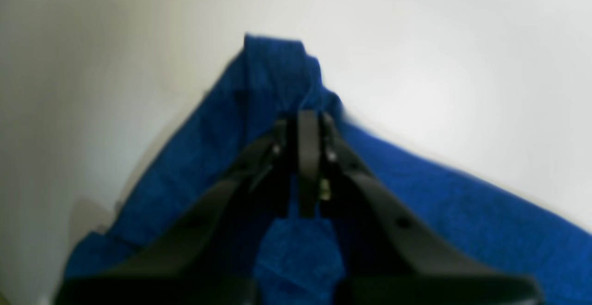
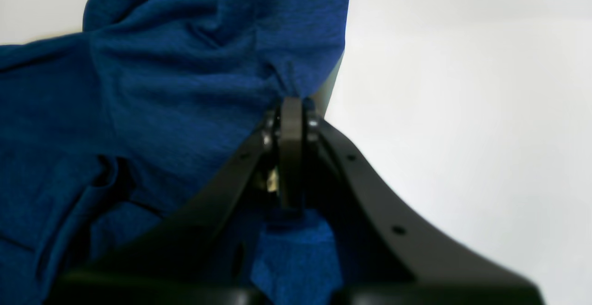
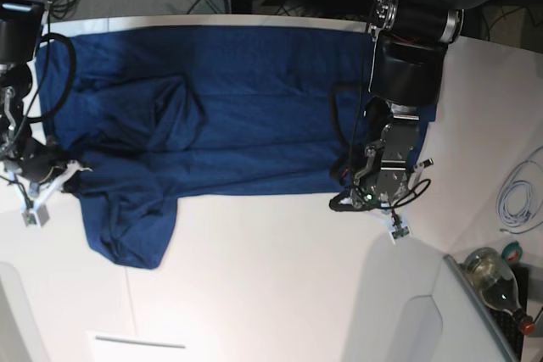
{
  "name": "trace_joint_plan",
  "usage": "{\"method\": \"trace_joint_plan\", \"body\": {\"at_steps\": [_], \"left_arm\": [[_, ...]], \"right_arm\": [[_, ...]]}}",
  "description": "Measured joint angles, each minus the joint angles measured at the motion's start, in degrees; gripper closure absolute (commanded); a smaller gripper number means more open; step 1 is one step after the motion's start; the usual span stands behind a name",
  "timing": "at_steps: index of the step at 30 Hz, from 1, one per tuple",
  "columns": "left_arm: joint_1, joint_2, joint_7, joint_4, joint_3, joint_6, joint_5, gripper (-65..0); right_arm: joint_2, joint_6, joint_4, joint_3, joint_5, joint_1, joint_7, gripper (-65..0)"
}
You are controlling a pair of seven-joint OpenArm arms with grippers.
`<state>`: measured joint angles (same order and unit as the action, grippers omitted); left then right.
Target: Layout the t-shirt on the table in an organized manner, then fold the t-shirt properly
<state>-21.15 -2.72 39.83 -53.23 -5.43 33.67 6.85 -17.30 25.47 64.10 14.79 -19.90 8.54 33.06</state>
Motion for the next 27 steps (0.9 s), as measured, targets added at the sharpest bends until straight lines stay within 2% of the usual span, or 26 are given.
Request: {"method": "trace_joint_plan", "body": {"at_steps": [9, 15, 20, 21, 23, 27], "left_arm": [[1.3, 0.0, 0.1, -8.4, 0.0, 0.0, 0.0, 0.0], [2.2, 0.0, 0.3, -8.7, 0.0, 0.0, 0.0, 0.0], [4.8, 0.7, 0.5, -16.0, 10.6, -0.7, 0.0, 0.0], [5.0, 0.7, 0.5, -17.6, 12.5, -2.0, -0.1, 0.0], [4.8, 0.3, 0.3, -19.3, 14.4, -3.6, -0.8, 0.0], [3.7, 1.2, 0.4, -19.7, 14.3, -4.2, -0.2, 0.0]], "right_arm": [[0.0, 0.0, 0.0, 0.0, 0.0, 0.0, 0.0, 0.0], [0.0, 0.0, 0.0, 0.0, 0.0, 0.0, 0.0, 0.0], [-0.2, 0.0, 0.0, 0.1, 0.1, 0.0, 0.1, 0.0], [-0.5, 0.0, 0.0, 0.1, 0.3, 0.0, 0.1, 0.0], [-0.5, 0.0, 0.0, 0.0, 0.3, 0.3, 0.3, 0.0], [-0.5, 0.0, 0.0, -0.2, 0.2, 3.7, 0.8, 0.0]]}}
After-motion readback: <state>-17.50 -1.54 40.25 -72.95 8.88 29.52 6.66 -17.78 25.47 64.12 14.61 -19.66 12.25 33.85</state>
